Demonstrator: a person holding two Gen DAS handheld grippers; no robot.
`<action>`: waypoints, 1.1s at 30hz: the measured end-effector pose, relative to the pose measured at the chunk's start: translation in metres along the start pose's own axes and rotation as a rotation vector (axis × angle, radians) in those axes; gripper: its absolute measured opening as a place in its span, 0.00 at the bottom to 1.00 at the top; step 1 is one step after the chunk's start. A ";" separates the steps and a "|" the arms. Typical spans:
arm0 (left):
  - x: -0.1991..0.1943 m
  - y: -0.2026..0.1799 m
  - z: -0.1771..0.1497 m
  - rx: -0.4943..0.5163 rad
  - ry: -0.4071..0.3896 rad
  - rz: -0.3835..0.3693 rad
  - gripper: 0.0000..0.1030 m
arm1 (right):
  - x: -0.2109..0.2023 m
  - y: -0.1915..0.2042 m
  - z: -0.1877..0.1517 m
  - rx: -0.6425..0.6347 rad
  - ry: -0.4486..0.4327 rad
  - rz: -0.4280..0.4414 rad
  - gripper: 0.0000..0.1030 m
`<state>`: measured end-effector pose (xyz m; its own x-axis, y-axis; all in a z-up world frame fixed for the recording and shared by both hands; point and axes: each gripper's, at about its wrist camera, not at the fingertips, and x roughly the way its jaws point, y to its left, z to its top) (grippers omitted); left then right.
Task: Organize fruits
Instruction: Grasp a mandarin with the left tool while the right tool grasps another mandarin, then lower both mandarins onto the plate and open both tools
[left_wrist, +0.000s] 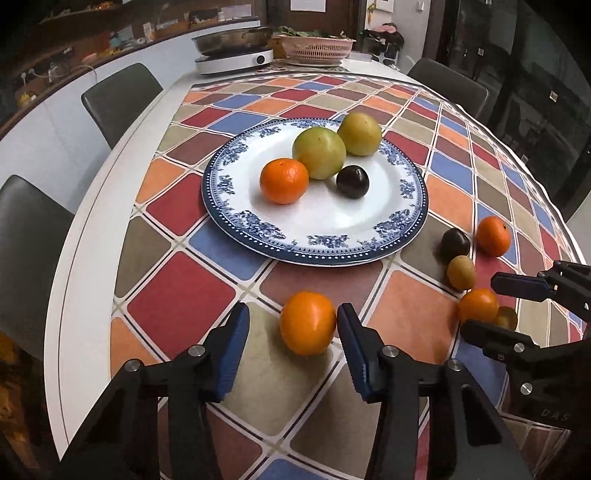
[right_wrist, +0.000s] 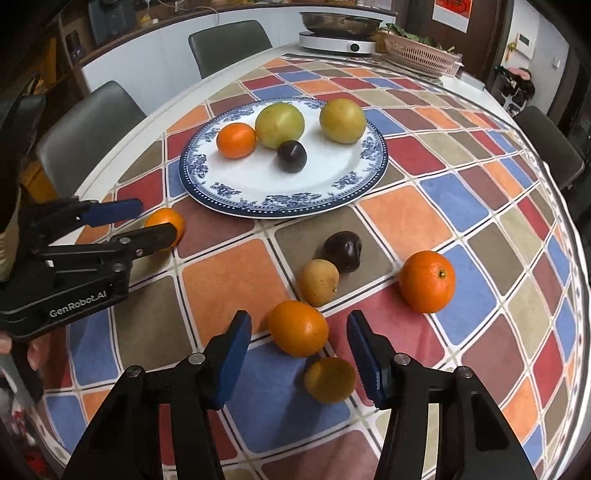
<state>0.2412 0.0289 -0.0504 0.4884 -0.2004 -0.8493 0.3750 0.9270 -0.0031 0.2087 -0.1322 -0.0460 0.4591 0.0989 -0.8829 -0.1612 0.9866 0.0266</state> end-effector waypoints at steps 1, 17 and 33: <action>0.002 -0.001 0.000 0.000 0.006 -0.005 0.45 | 0.000 -0.001 0.000 0.003 0.000 0.004 0.53; 0.000 -0.010 0.000 -0.001 0.015 -0.005 0.31 | 0.007 -0.007 -0.002 0.009 -0.001 0.046 0.34; -0.046 -0.023 -0.004 -0.045 -0.054 0.004 0.31 | -0.034 -0.012 0.002 -0.005 -0.115 0.083 0.34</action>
<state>0.2068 0.0180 -0.0130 0.5320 -0.2125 -0.8196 0.3377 0.9409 -0.0248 0.1970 -0.1470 -0.0150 0.5409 0.1948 -0.8182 -0.2070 0.9737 0.0949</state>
